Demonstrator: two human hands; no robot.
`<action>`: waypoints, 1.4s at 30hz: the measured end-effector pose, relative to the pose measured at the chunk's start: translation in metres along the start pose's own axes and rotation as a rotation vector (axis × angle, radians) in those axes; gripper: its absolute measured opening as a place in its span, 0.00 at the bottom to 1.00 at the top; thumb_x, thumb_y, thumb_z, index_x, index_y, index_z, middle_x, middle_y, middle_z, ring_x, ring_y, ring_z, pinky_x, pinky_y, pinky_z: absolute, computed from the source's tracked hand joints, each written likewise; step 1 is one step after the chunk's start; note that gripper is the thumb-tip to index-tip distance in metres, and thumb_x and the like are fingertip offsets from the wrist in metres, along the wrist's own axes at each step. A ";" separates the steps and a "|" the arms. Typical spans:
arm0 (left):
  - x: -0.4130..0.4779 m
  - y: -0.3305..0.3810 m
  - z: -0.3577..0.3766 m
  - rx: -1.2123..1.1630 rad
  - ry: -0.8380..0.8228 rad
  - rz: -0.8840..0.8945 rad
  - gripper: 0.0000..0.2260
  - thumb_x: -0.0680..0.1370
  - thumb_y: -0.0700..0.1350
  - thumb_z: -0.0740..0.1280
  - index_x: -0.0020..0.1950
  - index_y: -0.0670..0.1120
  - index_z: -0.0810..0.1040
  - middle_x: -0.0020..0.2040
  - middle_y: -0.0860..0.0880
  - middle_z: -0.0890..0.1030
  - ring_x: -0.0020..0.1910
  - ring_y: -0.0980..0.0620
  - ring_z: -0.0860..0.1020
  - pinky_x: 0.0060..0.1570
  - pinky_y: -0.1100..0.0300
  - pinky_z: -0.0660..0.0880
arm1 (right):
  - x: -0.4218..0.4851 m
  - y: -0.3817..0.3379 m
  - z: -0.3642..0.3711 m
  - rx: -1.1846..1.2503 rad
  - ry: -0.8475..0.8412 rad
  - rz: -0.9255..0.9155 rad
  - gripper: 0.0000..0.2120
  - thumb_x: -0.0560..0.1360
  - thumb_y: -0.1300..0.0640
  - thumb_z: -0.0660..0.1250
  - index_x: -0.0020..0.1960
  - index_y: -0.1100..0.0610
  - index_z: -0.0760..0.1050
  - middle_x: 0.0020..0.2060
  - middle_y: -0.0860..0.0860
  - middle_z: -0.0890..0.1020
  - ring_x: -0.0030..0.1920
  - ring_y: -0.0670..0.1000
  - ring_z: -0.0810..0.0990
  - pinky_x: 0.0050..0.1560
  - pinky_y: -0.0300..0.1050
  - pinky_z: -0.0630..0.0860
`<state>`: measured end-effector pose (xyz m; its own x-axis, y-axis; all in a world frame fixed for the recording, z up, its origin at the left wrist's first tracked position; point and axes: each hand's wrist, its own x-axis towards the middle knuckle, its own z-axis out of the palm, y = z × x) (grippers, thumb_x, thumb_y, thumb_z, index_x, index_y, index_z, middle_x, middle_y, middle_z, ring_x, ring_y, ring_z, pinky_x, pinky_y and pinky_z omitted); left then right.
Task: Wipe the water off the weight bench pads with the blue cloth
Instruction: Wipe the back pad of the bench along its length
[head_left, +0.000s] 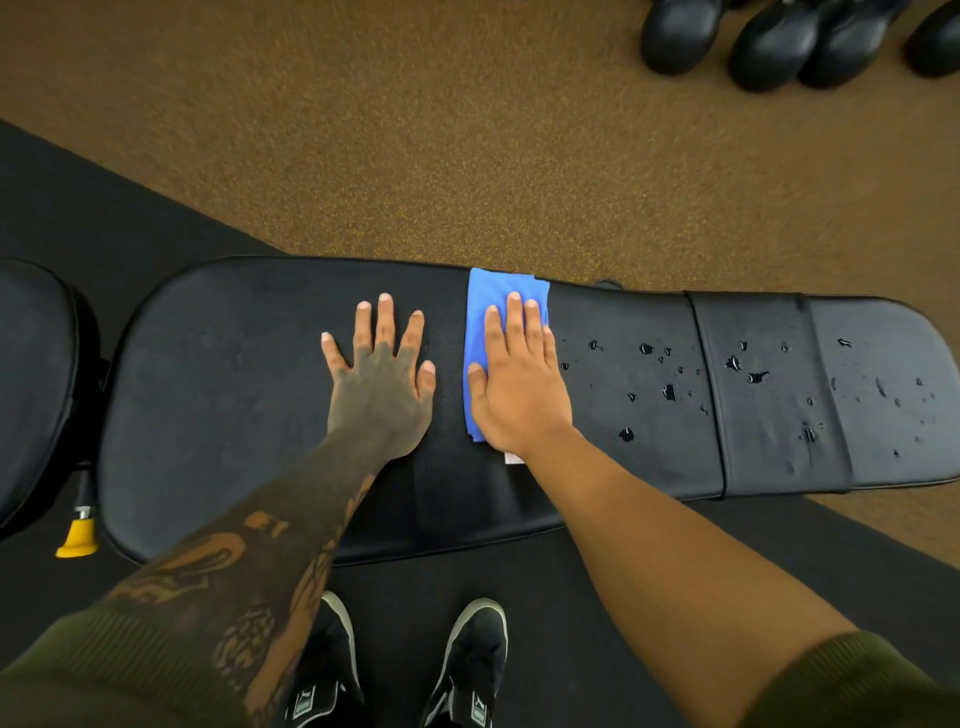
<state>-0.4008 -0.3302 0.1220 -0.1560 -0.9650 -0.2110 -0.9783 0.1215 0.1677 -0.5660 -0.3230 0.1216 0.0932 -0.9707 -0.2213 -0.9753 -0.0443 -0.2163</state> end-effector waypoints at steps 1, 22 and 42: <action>0.000 0.000 0.002 0.011 -0.005 0.002 0.27 0.82 0.54 0.48 0.79 0.50 0.47 0.81 0.44 0.44 0.79 0.43 0.42 0.73 0.33 0.44 | 0.000 0.000 0.000 -0.011 -0.007 -0.013 0.31 0.82 0.47 0.47 0.79 0.57 0.41 0.79 0.58 0.40 0.78 0.57 0.35 0.77 0.54 0.38; 0.003 -0.002 0.000 0.062 -0.039 0.022 0.27 0.81 0.57 0.47 0.79 0.53 0.46 0.80 0.42 0.43 0.78 0.40 0.41 0.71 0.29 0.43 | 0.012 0.025 -0.020 -0.013 0.055 0.065 0.30 0.81 0.47 0.51 0.79 0.54 0.47 0.79 0.59 0.44 0.78 0.60 0.40 0.77 0.58 0.40; 0.000 0.033 0.006 0.033 -0.073 0.026 0.27 0.81 0.55 0.47 0.79 0.51 0.44 0.80 0.43 0.41 0.78 0.41 0.39 0.72 0.31 0.42 | -0.025 0.047 -0.005 -0.025 -0.026 -0.005 0.28 0.82 0.47 0.45 0.79 0.51 0.42 0.79 0.55 0.41 0.78 0.56 0.37 0.76 0.54 0.39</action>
<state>-0.4335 -0.3245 0.1220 -0.1893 -0.9421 -0.2767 -0.9777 0.1548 0.1420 -0.6156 -0.3021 0.1220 0.1033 -0.9640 -0.2450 -0.9795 -0.0557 -0.1938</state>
